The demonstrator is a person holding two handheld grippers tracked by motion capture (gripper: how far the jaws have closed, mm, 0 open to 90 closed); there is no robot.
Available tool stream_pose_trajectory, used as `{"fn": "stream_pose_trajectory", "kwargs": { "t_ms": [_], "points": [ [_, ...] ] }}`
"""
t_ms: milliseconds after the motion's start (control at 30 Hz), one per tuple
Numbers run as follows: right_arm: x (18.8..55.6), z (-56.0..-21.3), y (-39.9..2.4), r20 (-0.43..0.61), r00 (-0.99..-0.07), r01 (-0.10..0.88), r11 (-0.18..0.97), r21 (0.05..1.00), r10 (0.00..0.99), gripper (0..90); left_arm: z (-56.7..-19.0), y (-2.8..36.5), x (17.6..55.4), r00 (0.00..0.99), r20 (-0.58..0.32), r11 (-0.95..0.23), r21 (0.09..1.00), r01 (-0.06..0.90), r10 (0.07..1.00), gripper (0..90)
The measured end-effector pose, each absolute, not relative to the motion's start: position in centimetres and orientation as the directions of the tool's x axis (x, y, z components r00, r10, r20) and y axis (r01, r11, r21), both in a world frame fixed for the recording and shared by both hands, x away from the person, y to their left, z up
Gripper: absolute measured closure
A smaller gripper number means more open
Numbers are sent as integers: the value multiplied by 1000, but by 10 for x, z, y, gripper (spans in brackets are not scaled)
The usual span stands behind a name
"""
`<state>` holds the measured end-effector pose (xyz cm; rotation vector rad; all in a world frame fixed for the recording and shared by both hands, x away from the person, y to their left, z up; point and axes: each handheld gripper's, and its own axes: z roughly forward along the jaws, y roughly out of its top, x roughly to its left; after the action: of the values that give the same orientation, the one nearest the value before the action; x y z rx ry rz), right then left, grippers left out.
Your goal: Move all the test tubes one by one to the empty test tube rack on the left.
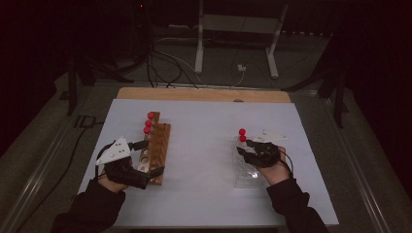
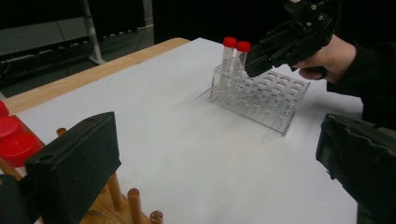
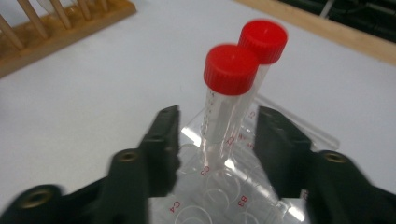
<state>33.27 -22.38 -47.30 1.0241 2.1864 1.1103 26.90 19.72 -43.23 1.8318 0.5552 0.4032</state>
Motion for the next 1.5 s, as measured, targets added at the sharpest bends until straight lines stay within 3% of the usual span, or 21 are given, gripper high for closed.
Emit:
{"fn": "stream_pose_trajectory", "kwargs": {
  "t_ms": [167,533,1500],
  "points": [
    [338,-475,-223,-52,-600,435,380,816,798,638,-433,198,270,830,3,-262,950,173,558,4],
    [343,-474,-219,-28,-601,453,369,812,799,752,-433,198,271,834,-4,-271,945,184,552,4],
    [307,-423,-221,-79,-607,310,327,893,791,756,-427,188,265,858,0,-282,945,168,513,4]
  ]
}}
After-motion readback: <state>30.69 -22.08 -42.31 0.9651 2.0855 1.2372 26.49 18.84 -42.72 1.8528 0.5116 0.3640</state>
